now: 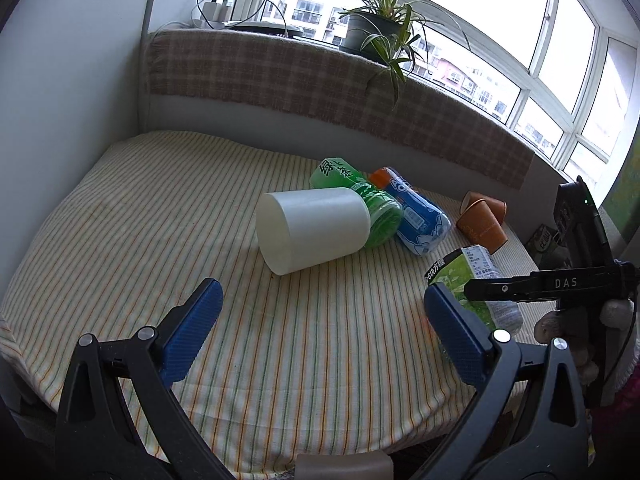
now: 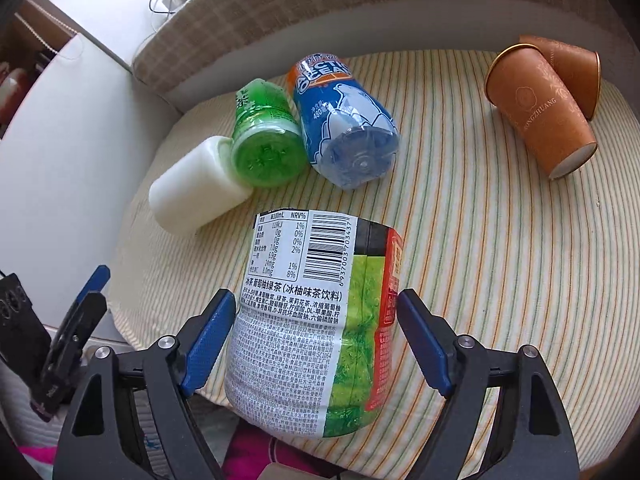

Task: Flip cup upright
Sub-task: 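Lift the paper cup with the right gripper and rotate it upright, then lower the upright paper cup onto the bed with the right gripper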

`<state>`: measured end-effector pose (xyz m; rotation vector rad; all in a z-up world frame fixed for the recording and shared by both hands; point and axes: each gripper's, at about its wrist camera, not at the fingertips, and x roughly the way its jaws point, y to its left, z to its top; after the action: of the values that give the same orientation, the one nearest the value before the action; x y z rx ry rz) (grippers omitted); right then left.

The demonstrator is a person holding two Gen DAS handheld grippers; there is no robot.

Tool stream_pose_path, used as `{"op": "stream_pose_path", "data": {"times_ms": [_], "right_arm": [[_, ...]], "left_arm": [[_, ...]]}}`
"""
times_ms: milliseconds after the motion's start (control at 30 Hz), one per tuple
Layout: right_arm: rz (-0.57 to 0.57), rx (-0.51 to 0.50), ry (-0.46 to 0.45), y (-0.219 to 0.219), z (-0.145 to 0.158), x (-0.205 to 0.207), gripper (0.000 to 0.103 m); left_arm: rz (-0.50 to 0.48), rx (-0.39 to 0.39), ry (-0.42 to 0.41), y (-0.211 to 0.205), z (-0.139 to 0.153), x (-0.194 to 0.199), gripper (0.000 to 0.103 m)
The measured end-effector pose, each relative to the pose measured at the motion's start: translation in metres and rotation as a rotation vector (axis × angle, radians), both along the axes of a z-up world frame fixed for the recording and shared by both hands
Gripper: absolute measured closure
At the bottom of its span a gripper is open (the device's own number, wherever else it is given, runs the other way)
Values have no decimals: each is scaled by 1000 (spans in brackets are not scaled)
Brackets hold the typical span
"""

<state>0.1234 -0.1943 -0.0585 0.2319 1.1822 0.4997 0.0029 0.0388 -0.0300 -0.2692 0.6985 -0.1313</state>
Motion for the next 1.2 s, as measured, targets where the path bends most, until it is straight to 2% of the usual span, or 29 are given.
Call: {"op": "stream_pose_path", "data": {"times_ms": [267, 467, 600, 733, 967, 1200], "right_arm": [[-2, 50, 4, -8, -3, -3, 20], [-37, 107, -29, -30, 14, -13, 20], [-115, 154, -77, -59, 26, -32, 20], [-200, 190, -99, -87, 24, -59, 20], [-360, 217, -118, -147, 17, -114, 20], [-466, 232, -118, -178, 16, -138, 20]], "left_arm": [[-75, -83, 61, -10, 1, 8, 1], [-142, -181, 143, -19, -1, 23, 1], [-203, -297, 232, -31, -7, 42, 1], [-253, -425, 342, -46, -18, 65, 1], [-264, -532, 468, -65, -41, 96, 1], [-265, -589, 538, -78, -61, 111, 1]]}}
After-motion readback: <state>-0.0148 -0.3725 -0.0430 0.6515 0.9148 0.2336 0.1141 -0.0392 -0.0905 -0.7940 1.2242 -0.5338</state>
